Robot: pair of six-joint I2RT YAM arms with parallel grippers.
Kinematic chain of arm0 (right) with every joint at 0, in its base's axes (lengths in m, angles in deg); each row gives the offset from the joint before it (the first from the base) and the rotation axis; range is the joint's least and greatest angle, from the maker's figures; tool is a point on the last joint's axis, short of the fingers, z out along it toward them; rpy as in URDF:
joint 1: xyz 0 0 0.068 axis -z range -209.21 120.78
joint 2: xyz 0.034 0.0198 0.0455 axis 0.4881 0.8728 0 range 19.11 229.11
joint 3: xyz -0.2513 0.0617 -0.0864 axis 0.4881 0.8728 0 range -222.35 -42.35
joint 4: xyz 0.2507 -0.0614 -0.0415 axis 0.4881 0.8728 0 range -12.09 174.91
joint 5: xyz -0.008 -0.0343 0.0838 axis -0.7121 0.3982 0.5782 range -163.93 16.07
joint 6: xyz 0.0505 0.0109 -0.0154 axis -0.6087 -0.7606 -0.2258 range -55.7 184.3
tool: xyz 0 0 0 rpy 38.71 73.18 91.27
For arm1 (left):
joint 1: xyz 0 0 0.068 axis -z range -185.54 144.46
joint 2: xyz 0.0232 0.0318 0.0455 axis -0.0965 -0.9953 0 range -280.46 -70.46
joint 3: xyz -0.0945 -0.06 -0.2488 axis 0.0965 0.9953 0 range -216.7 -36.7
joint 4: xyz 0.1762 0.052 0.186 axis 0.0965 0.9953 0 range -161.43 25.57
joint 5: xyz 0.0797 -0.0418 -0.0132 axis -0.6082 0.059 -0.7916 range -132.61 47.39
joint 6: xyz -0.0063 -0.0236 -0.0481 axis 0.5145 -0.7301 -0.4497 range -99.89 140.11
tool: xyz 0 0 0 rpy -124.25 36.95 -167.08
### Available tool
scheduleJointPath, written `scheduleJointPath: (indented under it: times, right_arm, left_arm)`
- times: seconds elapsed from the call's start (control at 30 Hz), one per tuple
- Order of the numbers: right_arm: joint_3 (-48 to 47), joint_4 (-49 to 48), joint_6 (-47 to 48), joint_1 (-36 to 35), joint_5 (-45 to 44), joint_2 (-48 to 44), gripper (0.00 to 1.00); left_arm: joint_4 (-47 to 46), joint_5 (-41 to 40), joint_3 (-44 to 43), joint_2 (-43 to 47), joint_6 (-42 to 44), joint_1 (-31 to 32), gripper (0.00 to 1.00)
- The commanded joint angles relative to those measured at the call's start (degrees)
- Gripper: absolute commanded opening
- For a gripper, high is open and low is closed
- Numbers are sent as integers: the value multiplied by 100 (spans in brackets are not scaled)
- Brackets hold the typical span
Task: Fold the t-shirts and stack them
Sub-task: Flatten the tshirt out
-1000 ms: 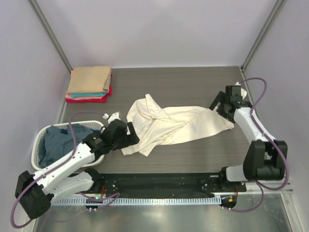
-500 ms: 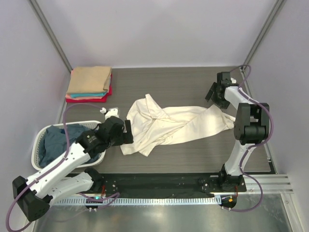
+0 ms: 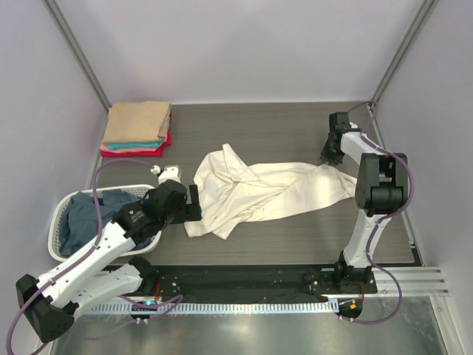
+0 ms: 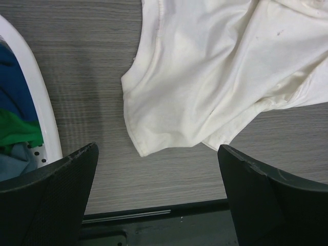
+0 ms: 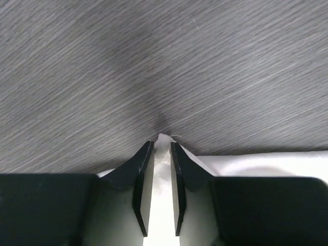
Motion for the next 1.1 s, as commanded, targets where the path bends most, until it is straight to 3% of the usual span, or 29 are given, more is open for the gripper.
scheduleJointPath:
  times: [0.0, 0.03, 0.13, 0.27, 0.5, 0.67, 0.73, 0.83, 1.0, 1.07]
  right_arm:
    - [-140, -27, 71, -38, -31, -16, 20]
    - [-140, -27, 80, -38, -14, -8, 12]
    - [-131, -28, 98, -38, 21, -8, 1]
    - [-140, -27, 80, -47, 57, -86, 1]
    - [167, 69, -121, -293, 188, -1096, 1]
    - [1666, 78, -534, -670, 768, -3045, 1]
    - [2170, 148, -814, -1187, 769, -3774, 1]
    - [3040, 594, -1298, -1909, 576, -5076, 1]
    - [4078, 1386, -2336, -2244, 698, -6850, 1]
    - [4071, 1676, -2424, -2244, 620, -7178, 46]
  left_arm:
    - [-47, -194, 19, 164, 69, -23, 100]
    - [-47, -203, 28, 199, 69, -14, 100]
    - [-30, -238, 28, 225, 61, -14, 100]
    - [-21, -291, 37, 295, 43, -23, 100]
    - [-38, -317, 45, 375, 17, -14, 100]
    - [-30, -343, 45, 410, 8, -23, 100]
    - [-30, -343, 54, 436, 8, -14, 100]
    - [-30, -344, 45, 463, 8, -31, 100]
    - [-39, -379, 63, 480, -10, -23, 100]
    - [-39, -387, 54, 454, -10, -31, 100]
